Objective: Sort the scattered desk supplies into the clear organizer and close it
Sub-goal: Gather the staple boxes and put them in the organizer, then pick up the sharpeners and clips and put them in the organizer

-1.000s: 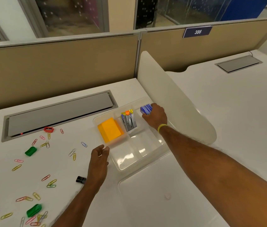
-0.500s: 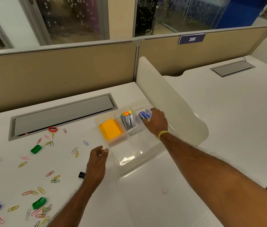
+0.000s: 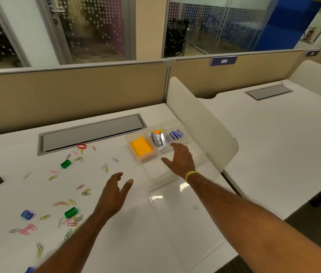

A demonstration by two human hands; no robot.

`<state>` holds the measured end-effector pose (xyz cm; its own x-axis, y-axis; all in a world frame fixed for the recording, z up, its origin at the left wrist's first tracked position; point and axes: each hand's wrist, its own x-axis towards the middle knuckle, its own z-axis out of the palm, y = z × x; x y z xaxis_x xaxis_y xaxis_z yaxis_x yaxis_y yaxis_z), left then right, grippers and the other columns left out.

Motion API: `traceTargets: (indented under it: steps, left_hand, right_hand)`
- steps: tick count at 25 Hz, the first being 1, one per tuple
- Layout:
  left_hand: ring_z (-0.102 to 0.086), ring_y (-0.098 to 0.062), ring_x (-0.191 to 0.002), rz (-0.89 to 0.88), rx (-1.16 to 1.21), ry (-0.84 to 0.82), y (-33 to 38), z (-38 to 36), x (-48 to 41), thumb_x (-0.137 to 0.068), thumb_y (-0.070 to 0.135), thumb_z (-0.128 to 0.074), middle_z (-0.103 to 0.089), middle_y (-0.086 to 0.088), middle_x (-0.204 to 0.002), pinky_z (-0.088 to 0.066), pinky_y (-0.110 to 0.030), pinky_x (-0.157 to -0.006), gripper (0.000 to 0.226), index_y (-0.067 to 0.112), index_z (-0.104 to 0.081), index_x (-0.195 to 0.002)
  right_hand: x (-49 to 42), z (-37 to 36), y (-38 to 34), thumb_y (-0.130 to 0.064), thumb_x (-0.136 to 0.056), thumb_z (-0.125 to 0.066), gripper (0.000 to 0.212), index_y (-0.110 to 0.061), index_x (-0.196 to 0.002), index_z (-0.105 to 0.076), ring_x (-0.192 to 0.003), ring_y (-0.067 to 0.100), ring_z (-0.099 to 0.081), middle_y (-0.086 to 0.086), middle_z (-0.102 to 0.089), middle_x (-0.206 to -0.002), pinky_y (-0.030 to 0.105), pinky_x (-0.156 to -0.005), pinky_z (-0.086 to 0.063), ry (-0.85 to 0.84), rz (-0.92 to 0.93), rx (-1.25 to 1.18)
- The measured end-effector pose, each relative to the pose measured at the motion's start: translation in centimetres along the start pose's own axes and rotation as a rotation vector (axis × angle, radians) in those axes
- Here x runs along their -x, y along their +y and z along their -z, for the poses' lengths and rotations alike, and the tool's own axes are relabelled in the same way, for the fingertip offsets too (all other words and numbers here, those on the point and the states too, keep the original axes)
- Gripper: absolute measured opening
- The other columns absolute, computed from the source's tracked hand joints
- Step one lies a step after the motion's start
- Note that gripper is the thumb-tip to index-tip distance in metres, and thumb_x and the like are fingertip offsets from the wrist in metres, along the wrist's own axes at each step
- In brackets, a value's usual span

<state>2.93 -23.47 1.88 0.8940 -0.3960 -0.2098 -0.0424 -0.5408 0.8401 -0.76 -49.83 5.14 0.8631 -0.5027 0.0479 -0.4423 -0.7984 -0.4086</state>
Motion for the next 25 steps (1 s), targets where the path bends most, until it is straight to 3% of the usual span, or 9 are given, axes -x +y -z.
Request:
traceTargets:
  steps: [4,11,14,17,22,25]
  left_hand:
    - [-0.044,-0.02,-0.131,-0.06,-0.221,0.005,-1.4,2.5,2.5,-0.084,0.068,-0.047,-0.043,-0.002,-0.148,-0.035,-0.043,-0.107,0.078,0.022,-0.035,-0.145]
    - [-0.012,-0.023,-0.149,-0.099,-0.666,0.015,-6.3,6.8,6.8,-0.078,0.083,-0.029,-0.017,-0.003,-0.161,-0.016,-0.049,-0.118,0.095,0.024,-0.019,-0.152]
    - [0.003,-0.022,-0.15,-0.07,-0.736,-0.023,-9.1,7.8,9.1,-0.073,0.089,-0.022,-0.002,-0.002,-0.163,-0.003,-0.051,-0.118,0.102,0.028,-0.009,-0.154]
    - [0.01,-0.023,-0.149,-0.073,-0.808,-0.039,-11.7,8.4,11.3,-0.066,0.093,-0.013,0.006,-0.001,-0.163,0.001,-0.052,-0.119,0.109,0.03,-0.002,-0.154]
    - [0.012,-0.022,-0.149,-0.067,-0.828,-0.05,-14.8,9.5,14.0,-0.062,0.096,-0.007,0.009,0.001,-0.163,0.005,-0.051,-0.119,0.114,0.03,-0.002,-0.154]
    - [0.009,-0.022,-0.15,-0.049,-0.809,-0.042,-16.1,10.3,15.0,-0.068,0.093,-0.014,0.008,0.0,-0.163,0.003,-0.05,-0.119,0.108,0.029,-0.004,-0.154]
  right_hand:
    - [4.3,-1.1,-2.4,-0.055,-0.082,-0.065,0.08,-0.015,-0.145,-0.036,-0.136,0.024,-0.036,0.008,-0.041,-0.147,0.038,-0.11,-0.033,-0.032,0.061,-0.013]
    - [11.9,-6.0,-7.4,-0.066,-0.078,-0.061,0.096,-0.024,-0.152,-0.017,-0.148,0.023,-0.014,0.005,-0.013,-0.162,0.041,-0.117,-0.02,-0.134,0.141,0.016]
    - [15.1,-8.2,-8.8,-0.069,-0.076,-0.059,0.101,-0.028,-0.153,-0.008,-0.15,0.021,-0.005,0.002,-0.002,-0.163,0.04,-0.119,-0.015,-0.161,0.185,-0.002]
    - [18.0,-10.2,-9.6,-0.072,-0.075,-0.057,0.105,-0.032,-0.153,0.0,-0.15,0.019,0.002,-0.002,0.006,-0.163,0.04,-0.119,-0.009,-0.211,0.206,-0.013]
    - [21.3,-12.8,-10.6,-0.076,-0.074,-0.052,0.105,-0.035,-0.152,0.006,-0.15,0.018,0.004,-0.004,0.01,-0.162,0.036,-0.119,-0.004,-0.284,0.232,0.029]
    - [22.1,-13.8,-11.7,-0.077,-0.074,-0.052,0.105,-0.034,-0.152,0.003,-0.15,0.017,0.002,-0.004,0.007,-0.163,0.035,-0.119,-0.006,-0.312,0.257,0.035]
